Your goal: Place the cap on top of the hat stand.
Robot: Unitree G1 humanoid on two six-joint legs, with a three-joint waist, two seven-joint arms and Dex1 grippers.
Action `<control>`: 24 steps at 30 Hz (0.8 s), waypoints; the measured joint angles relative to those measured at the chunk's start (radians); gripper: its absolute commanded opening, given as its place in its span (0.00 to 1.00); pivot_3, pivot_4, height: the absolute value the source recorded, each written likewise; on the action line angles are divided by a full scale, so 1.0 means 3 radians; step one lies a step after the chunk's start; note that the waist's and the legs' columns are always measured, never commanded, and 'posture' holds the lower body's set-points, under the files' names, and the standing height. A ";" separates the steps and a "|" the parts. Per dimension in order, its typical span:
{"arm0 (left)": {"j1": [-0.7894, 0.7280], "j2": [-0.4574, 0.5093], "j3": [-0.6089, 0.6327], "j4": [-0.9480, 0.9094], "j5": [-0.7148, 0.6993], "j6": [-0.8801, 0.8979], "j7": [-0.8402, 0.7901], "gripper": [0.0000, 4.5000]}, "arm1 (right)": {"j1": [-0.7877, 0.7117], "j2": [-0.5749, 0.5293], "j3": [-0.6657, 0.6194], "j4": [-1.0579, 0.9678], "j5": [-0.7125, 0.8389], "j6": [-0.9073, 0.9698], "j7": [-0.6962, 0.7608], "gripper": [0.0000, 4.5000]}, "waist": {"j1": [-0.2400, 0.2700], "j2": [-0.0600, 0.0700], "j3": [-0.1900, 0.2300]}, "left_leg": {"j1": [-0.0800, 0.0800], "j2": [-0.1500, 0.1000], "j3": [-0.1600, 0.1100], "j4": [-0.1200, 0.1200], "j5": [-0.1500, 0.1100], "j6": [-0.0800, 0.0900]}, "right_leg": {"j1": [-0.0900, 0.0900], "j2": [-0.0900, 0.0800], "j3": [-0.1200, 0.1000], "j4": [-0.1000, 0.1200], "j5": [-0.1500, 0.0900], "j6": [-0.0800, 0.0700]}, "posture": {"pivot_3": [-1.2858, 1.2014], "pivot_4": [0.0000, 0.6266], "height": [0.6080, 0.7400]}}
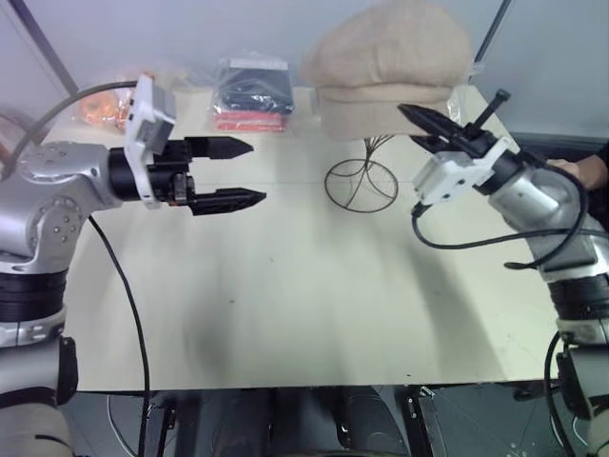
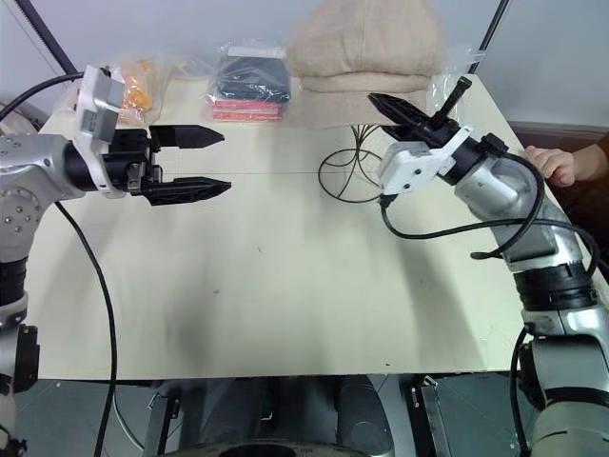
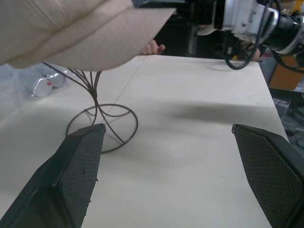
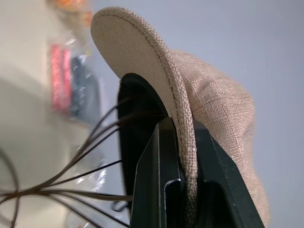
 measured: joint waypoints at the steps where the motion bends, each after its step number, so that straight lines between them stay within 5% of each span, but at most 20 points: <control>1: 0.0000 0.0000 0.0008 -0.0001 0.0004 0.0000 0.0002 1.00 | -0.0018 -0.0001 0.0028 0.0141 0.0000 -0.0120 0.0028 0.01 | 0.0000 0.0000 0.0000 | 0.0000 0.0000 0.0000 0.0000 0.0000 0.0000 | 0.0000 0.0000 0.0000 0.0000 0.0000 0.0000 | 0.52 0.24 1.00; 5: 0.0011 0.0000 0.0037 -0.0015 0.0009 0.0000 0.0010 1.00 | -0.0156 0.0023 0.0126 0.0639 -0.0017 -0.0415 0.0090 0.01 | -0.0002 0.0000 0.0000 | 0.0001 0.0000 0.0001 0.0000 0.0000 0.0000 | 0.0000 0.0000 0.0001 0.0001 0.0000 0.0000 | 0.52 0.24 1.00; 8: 0.0011 0.0001 0.0077 -0.0043 0.0009 0.0001 0.0030 1.00 | -0.0269 0.0046 0.0142 0.0845 -0.0039 -0.0483 0.0095 0.22 | -0.0001 0.0000 0.0000 | 0.0002 0.0000 0.0000 0.0000 0.0000 -0.0001 | 0.0001 0.0000 0.0001 0.0001 0.0000 0.0000 | 0.52 0.24 1.00; 14: 0.0012 0.0001 0.0096 -0.0052 0.0010 0.0011 0.0061 1.00 | -0.0274 0.0072 0.0152 0.0958 -0.0133 -0.0462 0.0083 0.90 | 0.0004 0.0001 0.0000 | 0.0002 -0.0001 0.0001 0.0000 0.0000 -0.0001 | 0.0001 -0.0001 0.0002 0.0001 0.0000 0.0000 | 0.52 0.24 1.00; 20: -0.0008 -0.0005 0.0094 -0.0022 0.0020 0.0011 0.0059 1.00 | 0.0270 -0.0156 -0.0009 0.0383 0.0048 -0.0195 0.0249 0.90 | 0.0029 0.0001 0.0000 | 0.0001 -0.0001 0.0000 -0.0001 0.0000 -0.0001 | 0.0001 -0.0002 0.0001 0.0000 0.0000 0.0000 | 0.52 0.24 1.00; 24: -0.0062 -0.0004 0.0088 0.0100 0.0062 -0.0006 -0.0005 1.00 | 0.0917 -0.0475 -0.0336 -0.0350 0.0804 0.0446 0.0743 0.90 | 0.0029 0.0002 0.0001 | 0.0001 -0.0001 0.0000 0.0000 0.0000 0.0000 | 0.0003 -0.0003 0.0001 0.0001 0.0000 0.0000 | 0.52 0.24 1.00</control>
